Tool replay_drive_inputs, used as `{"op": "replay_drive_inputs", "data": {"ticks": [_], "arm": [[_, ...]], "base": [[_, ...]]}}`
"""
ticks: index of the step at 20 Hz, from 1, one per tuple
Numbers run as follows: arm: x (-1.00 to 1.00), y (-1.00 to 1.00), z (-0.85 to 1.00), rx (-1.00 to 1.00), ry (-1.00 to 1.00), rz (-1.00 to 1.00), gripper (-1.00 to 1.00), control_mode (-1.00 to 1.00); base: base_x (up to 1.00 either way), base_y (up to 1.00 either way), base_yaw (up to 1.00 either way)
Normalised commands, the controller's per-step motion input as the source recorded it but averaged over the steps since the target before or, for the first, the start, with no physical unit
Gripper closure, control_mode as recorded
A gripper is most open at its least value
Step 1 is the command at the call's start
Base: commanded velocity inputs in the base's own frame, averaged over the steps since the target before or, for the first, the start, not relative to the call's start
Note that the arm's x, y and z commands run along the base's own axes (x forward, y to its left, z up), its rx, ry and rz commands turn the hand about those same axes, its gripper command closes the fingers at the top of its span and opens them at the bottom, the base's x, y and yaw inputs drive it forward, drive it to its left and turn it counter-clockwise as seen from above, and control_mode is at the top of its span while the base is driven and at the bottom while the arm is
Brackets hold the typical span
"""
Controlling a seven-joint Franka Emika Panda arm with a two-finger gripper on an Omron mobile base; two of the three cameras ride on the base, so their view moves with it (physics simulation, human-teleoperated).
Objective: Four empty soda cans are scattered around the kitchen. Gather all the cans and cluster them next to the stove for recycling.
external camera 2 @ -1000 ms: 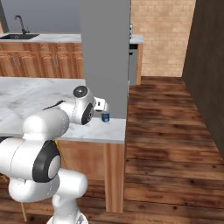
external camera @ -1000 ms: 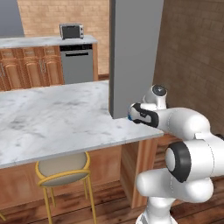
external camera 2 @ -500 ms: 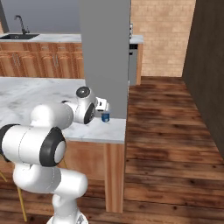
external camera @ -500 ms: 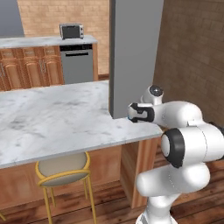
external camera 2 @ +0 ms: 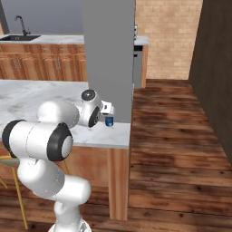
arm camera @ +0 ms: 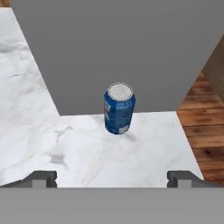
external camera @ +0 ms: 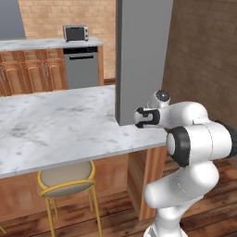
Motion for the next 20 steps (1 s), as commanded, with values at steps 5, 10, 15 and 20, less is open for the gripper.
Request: {"op": "replay_drive_inputs", "data": {"ticks": [5, 10, 15, 20], "arm": [[0.19, 0.00, -0.13, 0.00, 0.02, 0.00, -1.00, -1.00], [0.24, -0.01, -0.13, 0.00, 0.02, 0.00, -1.00, -1.00], [0.24, -0.02, -0.07, 0.00, 0.02, 0.00, -1.00, -1.00], [0.25, -0.05, -0.11, 0.00, 0.01, 0.00, -1.00, -1.00]], "base": [[0.00, 0.00, 0.00], [0.00, 0.00, 0.00], [0.00, 0.00, 0.00], [0.00, 0.00, 0.00]]}}
